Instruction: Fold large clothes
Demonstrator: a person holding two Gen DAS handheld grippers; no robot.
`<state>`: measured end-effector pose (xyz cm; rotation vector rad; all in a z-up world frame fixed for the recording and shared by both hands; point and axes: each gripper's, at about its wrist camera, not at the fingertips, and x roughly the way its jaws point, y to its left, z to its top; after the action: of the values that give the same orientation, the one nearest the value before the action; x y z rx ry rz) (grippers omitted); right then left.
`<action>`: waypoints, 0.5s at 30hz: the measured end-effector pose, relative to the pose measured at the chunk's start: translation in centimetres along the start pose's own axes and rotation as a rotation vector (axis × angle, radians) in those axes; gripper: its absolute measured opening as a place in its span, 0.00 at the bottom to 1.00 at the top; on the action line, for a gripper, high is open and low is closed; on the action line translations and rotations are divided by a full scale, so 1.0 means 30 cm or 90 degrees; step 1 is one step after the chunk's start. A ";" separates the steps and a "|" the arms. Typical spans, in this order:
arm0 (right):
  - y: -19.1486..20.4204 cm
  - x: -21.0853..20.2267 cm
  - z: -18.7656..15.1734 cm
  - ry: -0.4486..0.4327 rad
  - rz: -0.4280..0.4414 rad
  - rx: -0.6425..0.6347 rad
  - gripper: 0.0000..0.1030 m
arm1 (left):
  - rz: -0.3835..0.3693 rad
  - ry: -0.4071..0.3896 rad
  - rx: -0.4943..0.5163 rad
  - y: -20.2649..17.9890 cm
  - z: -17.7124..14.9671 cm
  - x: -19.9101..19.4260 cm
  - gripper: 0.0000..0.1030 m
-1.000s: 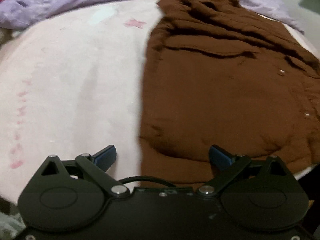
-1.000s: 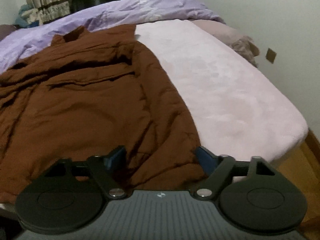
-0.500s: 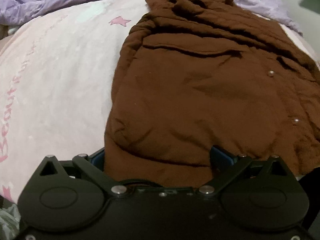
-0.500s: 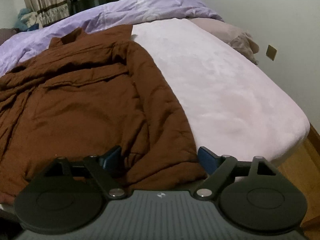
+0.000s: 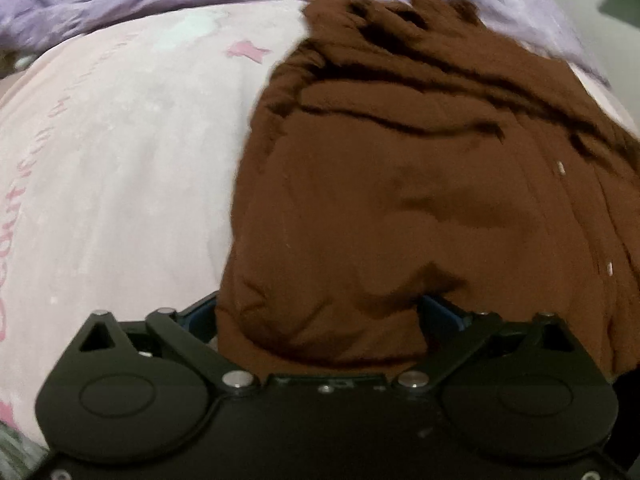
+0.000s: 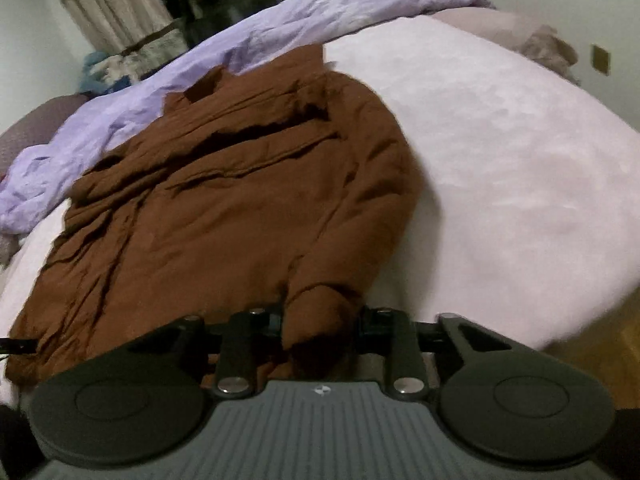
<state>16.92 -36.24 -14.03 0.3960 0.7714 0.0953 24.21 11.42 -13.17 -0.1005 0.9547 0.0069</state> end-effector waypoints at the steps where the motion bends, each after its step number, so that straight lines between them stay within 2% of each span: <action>1: 0.001 -0.007 0.000 -0.006 -0.005 0.005 0.19 | 0.011 -0.013 -0.002 -0.001 -0.001 -0.009 0.77; 2: 0.002 -0.014 0.000 -0.012 -0.012 0.004 0.18 | 0.016 -0.019 -0.004 0.001 0.000 -0.019 0.66; 3: 0.007 -0.025 0.002 -0.020 -0.023 0.000 0.18 | 0.017 -0.022 -0.014 0.009 0.003 -0.033 0.49; 6: 0.032 -0.034 0.012 -0.033 -0.059 -0.002 0.18 | 0.022 -0.028 -0.039 0.047 0.013 -0.062 0.30; 10: 0.093 -0.014 0.021 -0.014 -0.119 -0.053 0.19 | 0.019 -0.036 -0.057 0.062 0.003 -0.071 0.28; 13: 0.104 0.002 0.027 -0.007 -0.141 -0.051 0.21 | 0.058 -0.035 -0.029 0.017 -0.004 -0.052 0.43; 15: 0.107 0.004 0.026 -0.010 -0.160 -0.054 0.31 | 0.073 -0.038 -0.014 0.002 -0.006 -0.047 0.47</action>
<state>17.74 -33.49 -12.37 0.2164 0.7933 -0.1097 23.25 11.52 -12.14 -0.0658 0.8992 0.1254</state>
